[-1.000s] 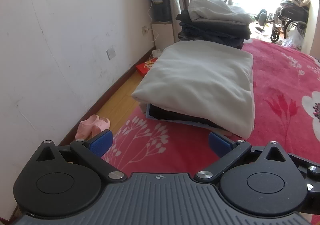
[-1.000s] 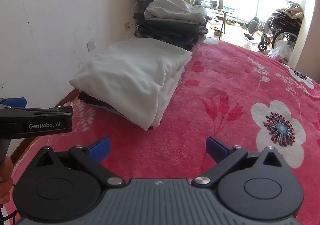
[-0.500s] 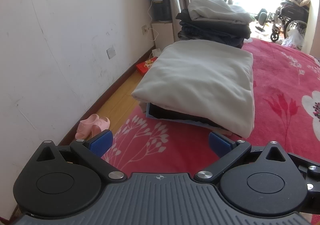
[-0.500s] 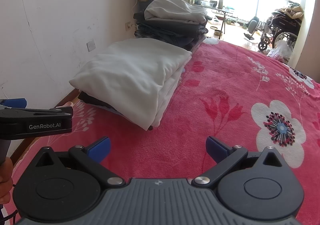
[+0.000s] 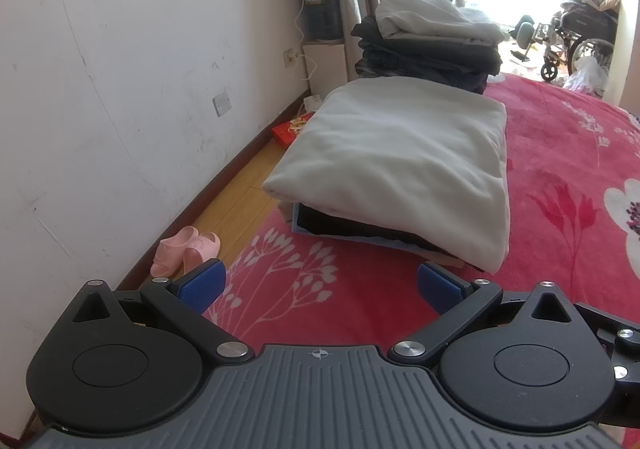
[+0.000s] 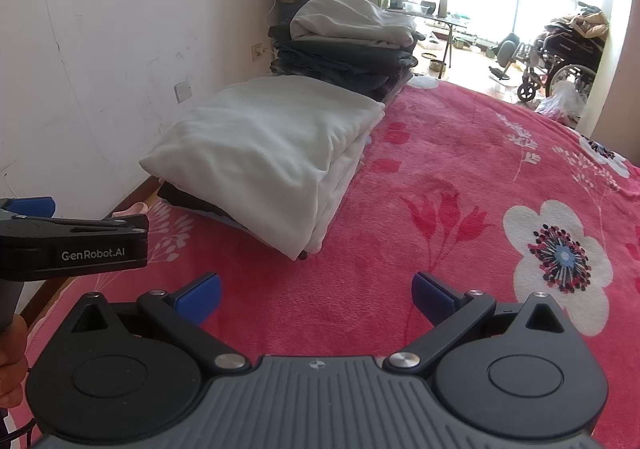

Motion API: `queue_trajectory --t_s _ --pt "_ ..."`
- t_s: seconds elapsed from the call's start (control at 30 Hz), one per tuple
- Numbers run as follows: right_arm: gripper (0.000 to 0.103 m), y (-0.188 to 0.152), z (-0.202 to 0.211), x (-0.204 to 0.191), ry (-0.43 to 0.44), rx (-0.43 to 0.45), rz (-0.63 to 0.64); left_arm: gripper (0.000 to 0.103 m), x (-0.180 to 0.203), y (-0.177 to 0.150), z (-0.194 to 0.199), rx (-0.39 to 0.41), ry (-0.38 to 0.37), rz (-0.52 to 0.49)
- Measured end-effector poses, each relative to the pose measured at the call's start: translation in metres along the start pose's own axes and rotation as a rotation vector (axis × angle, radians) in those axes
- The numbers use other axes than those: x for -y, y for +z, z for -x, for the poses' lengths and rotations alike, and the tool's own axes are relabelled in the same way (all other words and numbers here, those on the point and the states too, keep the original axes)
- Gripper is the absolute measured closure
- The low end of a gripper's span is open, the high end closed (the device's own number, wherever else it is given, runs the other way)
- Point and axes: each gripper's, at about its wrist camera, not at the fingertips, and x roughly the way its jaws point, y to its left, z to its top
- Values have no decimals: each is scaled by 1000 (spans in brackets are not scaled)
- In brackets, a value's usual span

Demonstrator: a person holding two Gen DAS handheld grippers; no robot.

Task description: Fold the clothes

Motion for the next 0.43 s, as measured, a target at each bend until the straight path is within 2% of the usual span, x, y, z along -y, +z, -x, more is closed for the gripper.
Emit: queue_trajectory --t_s 0.43 --pt "0 1 -1 -1 2 -3 1 0 0 -1 -2 -5 4 1"
